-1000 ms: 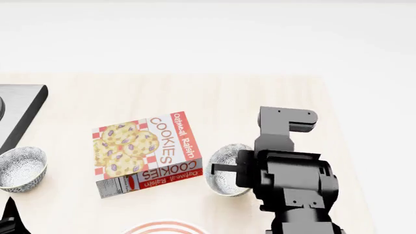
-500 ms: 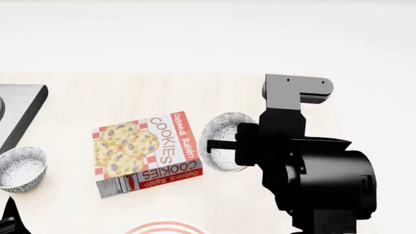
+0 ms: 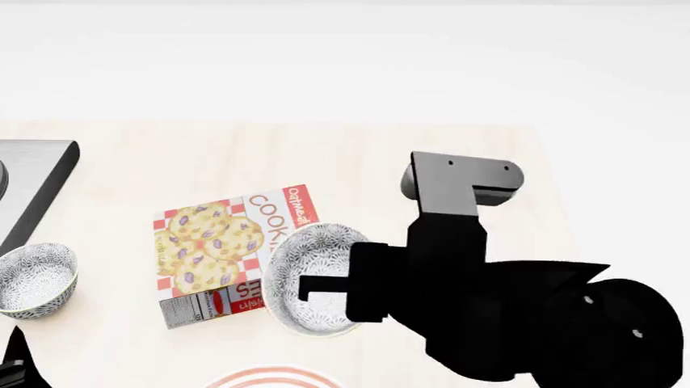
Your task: Pick the akita bowl next to the plate and place it on the plate.
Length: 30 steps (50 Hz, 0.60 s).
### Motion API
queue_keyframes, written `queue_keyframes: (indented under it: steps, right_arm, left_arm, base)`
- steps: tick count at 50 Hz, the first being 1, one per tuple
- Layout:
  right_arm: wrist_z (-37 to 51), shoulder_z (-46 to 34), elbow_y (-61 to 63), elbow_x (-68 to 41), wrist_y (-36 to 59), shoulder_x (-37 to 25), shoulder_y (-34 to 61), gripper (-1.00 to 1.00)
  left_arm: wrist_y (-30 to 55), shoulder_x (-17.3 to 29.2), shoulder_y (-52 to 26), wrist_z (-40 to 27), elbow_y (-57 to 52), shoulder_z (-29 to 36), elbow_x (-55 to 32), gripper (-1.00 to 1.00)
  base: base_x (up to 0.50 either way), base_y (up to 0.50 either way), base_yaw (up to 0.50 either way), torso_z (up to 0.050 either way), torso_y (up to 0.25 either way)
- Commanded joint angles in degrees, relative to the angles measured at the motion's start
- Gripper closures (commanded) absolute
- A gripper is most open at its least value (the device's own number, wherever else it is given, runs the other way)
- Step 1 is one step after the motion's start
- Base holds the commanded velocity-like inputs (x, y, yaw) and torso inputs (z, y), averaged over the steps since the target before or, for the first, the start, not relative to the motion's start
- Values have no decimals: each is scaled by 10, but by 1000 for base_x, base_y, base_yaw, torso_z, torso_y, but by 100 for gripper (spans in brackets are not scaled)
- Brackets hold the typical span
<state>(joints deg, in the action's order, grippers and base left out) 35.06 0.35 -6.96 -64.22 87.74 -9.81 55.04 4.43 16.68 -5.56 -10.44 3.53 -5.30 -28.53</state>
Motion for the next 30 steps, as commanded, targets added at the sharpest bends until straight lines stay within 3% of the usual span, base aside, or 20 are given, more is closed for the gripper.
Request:
queue_keyframes:
  steps: [1,30]
  right_arm:
    - [48,1,-7,-109,-4,-12,-28,100]
    - [-5,-71,-16,-116,-44,-26,-72,100]
  left_arm:
    - [-1,1,1,-2,0,1,-1,-100]
    - [-6,3,0,-2,5,4,-4,-100]
  base:
    - [0,0,0,0,0]
    - [0,0,0,0,0]
